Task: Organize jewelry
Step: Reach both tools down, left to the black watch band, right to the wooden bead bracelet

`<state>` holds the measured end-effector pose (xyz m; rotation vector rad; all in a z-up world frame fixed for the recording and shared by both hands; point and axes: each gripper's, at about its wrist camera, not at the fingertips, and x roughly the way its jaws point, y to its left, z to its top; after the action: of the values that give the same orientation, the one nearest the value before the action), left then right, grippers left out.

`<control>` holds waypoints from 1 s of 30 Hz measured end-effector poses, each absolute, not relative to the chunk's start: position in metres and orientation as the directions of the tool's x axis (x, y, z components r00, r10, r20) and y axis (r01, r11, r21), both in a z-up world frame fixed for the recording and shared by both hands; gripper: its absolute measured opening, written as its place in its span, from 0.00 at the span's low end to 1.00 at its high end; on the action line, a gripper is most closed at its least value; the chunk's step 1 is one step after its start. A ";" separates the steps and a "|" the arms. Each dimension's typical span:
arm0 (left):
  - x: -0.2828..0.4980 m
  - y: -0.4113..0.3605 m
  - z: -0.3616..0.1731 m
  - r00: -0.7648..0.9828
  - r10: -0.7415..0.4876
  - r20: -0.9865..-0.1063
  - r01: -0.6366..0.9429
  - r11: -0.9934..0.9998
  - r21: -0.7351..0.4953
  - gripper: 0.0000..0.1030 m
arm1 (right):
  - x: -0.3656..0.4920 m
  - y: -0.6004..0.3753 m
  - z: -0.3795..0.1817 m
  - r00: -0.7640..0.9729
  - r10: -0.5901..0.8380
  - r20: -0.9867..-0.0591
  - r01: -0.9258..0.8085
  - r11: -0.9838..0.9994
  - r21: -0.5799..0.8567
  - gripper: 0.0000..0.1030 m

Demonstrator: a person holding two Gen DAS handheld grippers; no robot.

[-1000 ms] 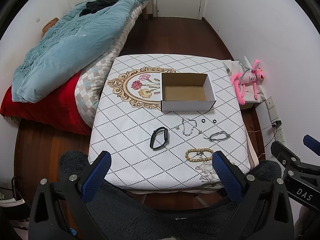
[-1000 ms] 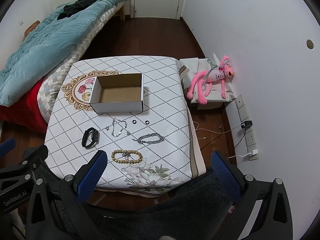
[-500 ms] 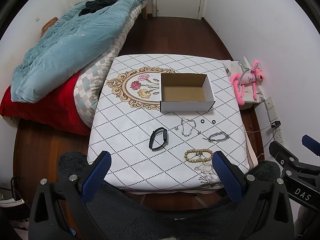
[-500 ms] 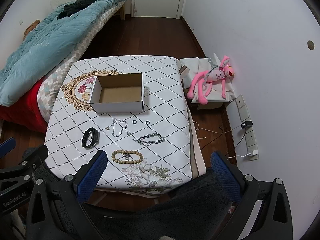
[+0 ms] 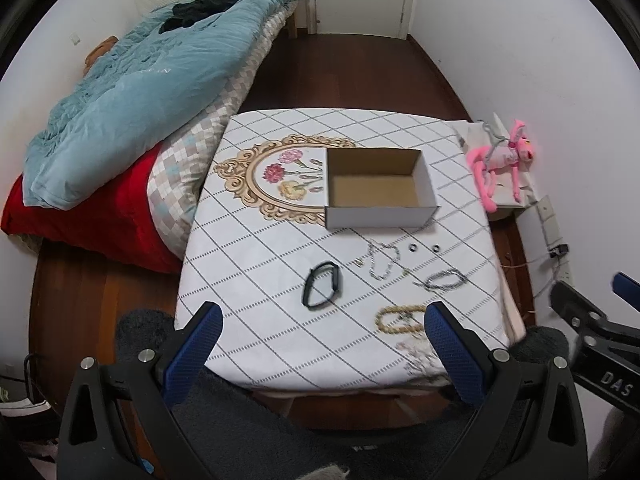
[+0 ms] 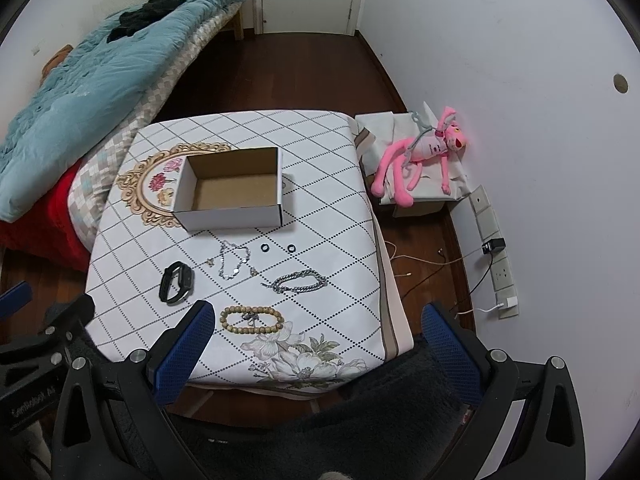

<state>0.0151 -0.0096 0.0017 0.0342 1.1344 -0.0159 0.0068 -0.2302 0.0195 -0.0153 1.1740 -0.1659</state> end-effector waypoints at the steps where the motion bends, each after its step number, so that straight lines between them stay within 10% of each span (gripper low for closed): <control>1: 0.019 -0.008 -0.003 0.432 0.022 -0.902 0.020 0.999 0.034 1.00 | 0.011 -0.232 0.013 0.368 -0.144 -0.919 0.128 0.986 -0.103 1.00; 19: 0.075 0.031 -0.133 0.296 0.134 -0.946 -0.047 0.991 0.126 0.99 | 0.054 -0.246 -0.137 0.172 -0.136 -0.976 0.163 0.981 -0.108 1.00; 30: 0.094 0.046 -0.192 0.206 0.038 -0.978 -0.032 0.999 0.033 0.83 | 0.047 -0.250 -0.225 0.013 -0.042 -0.999 0.194 0.980 -0.039 0.81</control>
<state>0.0938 0.0458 -0.1921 0.0054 1.3624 0.0493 0.0469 -0.2499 -0.2247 0.1207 1.5481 -0.1847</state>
